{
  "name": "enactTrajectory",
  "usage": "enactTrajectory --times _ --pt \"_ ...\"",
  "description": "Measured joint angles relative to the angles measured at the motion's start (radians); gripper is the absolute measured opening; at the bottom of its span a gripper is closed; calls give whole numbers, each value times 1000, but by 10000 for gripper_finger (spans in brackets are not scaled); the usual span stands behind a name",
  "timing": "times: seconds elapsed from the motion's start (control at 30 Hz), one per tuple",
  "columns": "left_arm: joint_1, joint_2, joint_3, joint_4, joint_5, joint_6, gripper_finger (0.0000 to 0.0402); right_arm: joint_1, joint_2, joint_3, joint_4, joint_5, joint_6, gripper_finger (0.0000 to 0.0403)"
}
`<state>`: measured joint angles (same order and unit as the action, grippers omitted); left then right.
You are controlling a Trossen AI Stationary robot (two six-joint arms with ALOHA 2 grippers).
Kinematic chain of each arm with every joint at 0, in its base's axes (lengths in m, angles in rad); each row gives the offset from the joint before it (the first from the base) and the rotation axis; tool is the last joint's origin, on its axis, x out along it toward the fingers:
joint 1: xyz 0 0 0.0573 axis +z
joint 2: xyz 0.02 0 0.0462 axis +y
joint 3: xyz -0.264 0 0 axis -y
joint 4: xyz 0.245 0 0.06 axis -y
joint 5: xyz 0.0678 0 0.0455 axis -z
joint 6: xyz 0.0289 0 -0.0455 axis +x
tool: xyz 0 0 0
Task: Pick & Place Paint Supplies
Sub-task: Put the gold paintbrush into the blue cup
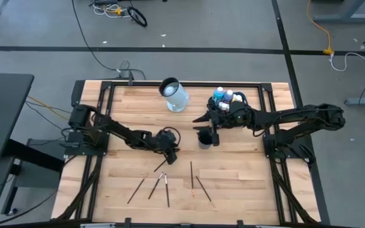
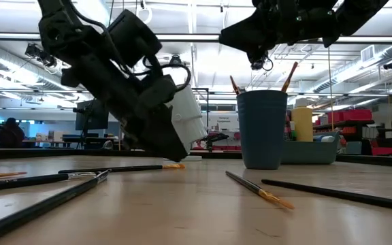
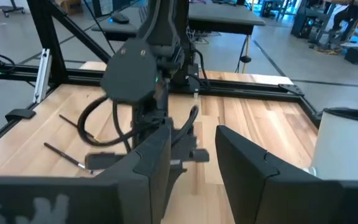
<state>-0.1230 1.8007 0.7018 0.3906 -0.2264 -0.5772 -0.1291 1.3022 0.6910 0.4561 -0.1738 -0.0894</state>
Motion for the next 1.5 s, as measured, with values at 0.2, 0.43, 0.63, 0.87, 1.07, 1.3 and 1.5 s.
enactTrajectory --times 0.2,0.43,0.63,0.87,1.07,1.3,1.5 --pt "0 43 7 18 -3 -10 126 0 0 0 -6 0 -4 131" --pt "0 62 7 26 -13 17 113 0 0 0 -6 0 -4 131" --pt "0 64 6 13 -24 47 28 0 0 0 -6 0 -5 131" --pt "0 26 1 3 -20 50 6 0 0 0 -7 0 -5 131" --pt "-1 -139 2 16 -84 128 4 0 0 0 -5 0 -5 131" --pt "-1 -397 2 166 -247 378 2 0 0 0 43 0 0 131" --pt "-1 -463 4 391 -210 607 2 0 29 0 166 0 75 131"
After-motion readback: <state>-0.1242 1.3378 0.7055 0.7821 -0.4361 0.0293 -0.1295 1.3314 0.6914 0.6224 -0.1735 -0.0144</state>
